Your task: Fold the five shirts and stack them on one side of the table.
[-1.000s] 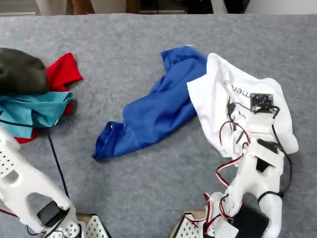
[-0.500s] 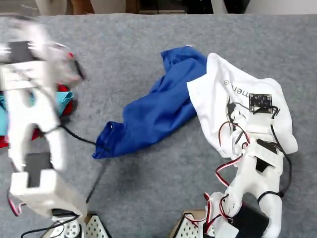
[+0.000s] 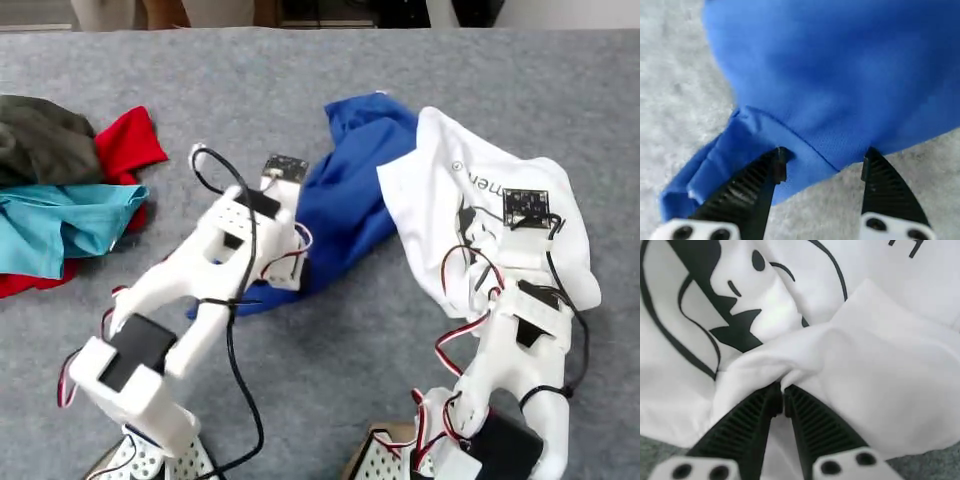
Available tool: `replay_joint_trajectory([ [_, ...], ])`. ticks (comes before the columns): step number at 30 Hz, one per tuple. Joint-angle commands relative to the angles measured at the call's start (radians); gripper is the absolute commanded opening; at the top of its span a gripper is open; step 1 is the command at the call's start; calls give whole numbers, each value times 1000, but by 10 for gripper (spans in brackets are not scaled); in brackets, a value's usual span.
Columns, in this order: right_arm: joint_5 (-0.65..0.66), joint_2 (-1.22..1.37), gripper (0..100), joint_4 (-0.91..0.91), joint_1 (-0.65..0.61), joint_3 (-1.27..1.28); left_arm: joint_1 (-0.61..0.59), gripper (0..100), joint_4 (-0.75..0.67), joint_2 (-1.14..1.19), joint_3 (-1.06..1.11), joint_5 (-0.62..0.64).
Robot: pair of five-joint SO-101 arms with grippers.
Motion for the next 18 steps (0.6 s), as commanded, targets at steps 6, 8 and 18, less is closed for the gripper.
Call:
replay_joint_trajectory([
  [6, 6, -25, 2, -15, -13, 4, -120, 27, 21, 102, -118, 26],
  [8, 6, -25, 2, -15, -12, 4, -186, 16, 101, 96, -195, 26],
  [18, 6, -24, 2, -15, -13, 4, -661, 19, 408, -30, -878, 26],
])
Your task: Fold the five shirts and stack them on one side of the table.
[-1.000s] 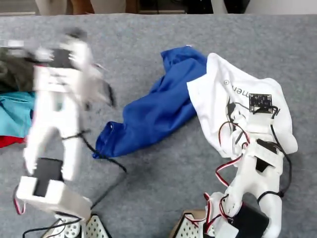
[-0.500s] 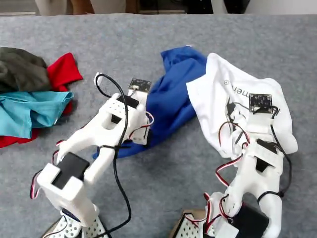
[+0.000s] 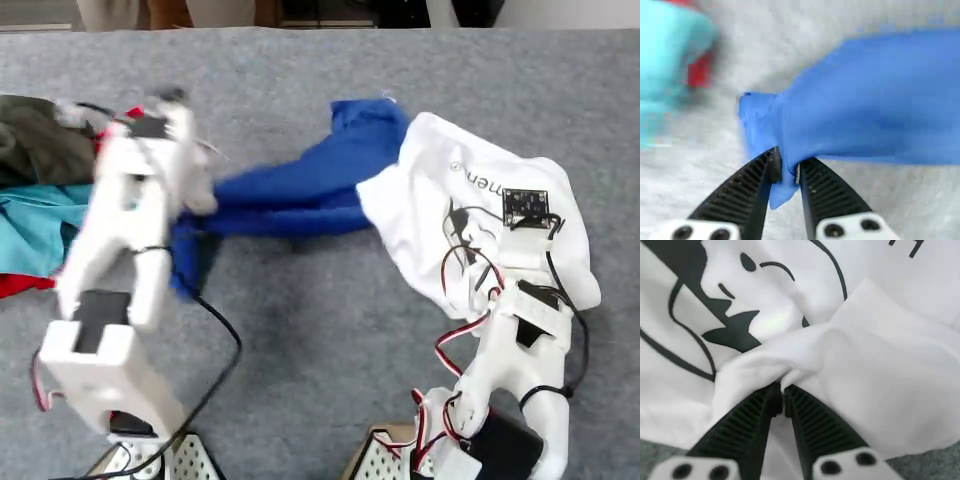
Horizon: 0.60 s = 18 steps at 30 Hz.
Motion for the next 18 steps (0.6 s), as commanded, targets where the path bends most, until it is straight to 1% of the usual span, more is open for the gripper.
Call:
replay_joint_trajectory([
  [1, 5, -24, 2, -15, -13, 4, -206, 19, 37, -104, -344, 11],
  [7, 5, -24, 2, -15, -15, 4, -488, 19, 31, -136, -770, 11],
  [10, 5, -24, 2, -15, -15, 4, -615, 20, 31, -134, -893, 12],
  [14, 5, -24, 2, -15, -16, 4, -709, 20, 17, -133, -888, 12],
  [18, 6, -24, 2, -15, -18, 4, -736, 22, -9, -134, -781, 12],
])
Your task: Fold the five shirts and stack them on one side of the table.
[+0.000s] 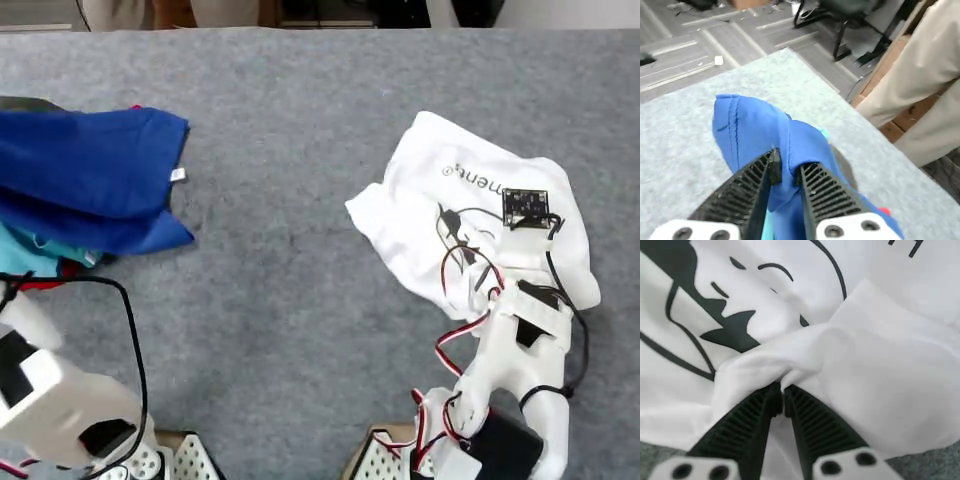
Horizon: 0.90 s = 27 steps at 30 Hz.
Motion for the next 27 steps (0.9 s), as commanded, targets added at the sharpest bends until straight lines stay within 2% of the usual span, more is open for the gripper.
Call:
replay_joint_trajectory([
  [1, 6, -24, 2, -15, -18, 2, -21, 23, -38, -44, 72, 11],
  [5, 8, -28, 2, -11, -19, -2, 12, 26, -38, -42, 250, 11],
  [7, 37, -30, 2, 2, -21, -5, 34, 58, -31, -44, 364, 9],
  [10, 124, -30, 2, 94, -44, -48, 68, 203, -29, -53, 529, 12],
  [13, 152, -30, 2, 198, -77, -122, 74, 329, 34, -56, 637, 44],
  [17, 147, -30, 2, 330, -160, -249, 172, 332, 155, -56, 640, 98],
  [20, 146, -30, 2, 400, -266, -334, 327, 332, 186, -45, 652, 150],
  [22, 146, -28, 2, 419, -332, -371, 422, 332, 110, -18, 710, 229],
  [24, 146, -27, 2, 420, -380, -390, 497, 332, -75, 30, 810, 279],
  [27, 146, -24, 2, 422, -410, -407, 545, 330, -316, 107, 911, 301],
])
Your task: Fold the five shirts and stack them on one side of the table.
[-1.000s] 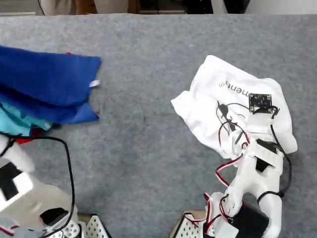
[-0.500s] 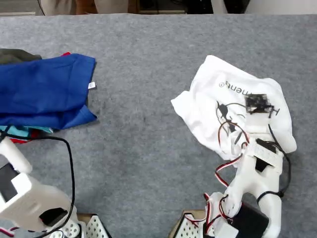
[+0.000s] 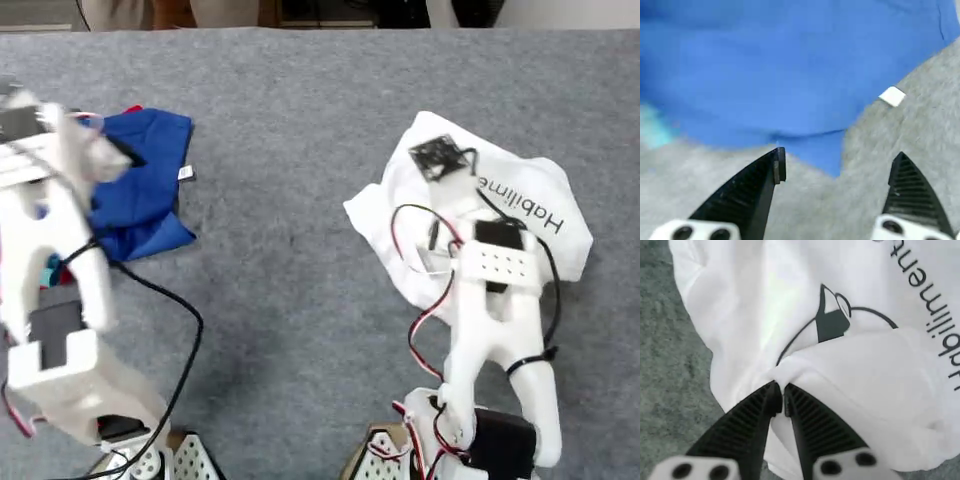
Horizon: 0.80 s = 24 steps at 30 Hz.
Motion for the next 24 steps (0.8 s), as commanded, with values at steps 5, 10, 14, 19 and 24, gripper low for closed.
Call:
replay_joint_trajectory([
  [5, 3, -19, 2, 9, -41, -62, 38, 253, -324, 176, 78, 23],
  [10, 3, -19, 2, 9, -42, -48, -49, 88, -226, 291, -60, -55],
  [14, 3, -21, 2, 9, -42, -47, -166, 32, -129, 335, -241, -98],
  [19, 3, -38, 2, 25, -47, -58, -356, 20, -6, 337, -635, -100],
  [24, 3, -128, 2, 172, -102, -140, -523, 22, 15, 348, -1025, -100],
])
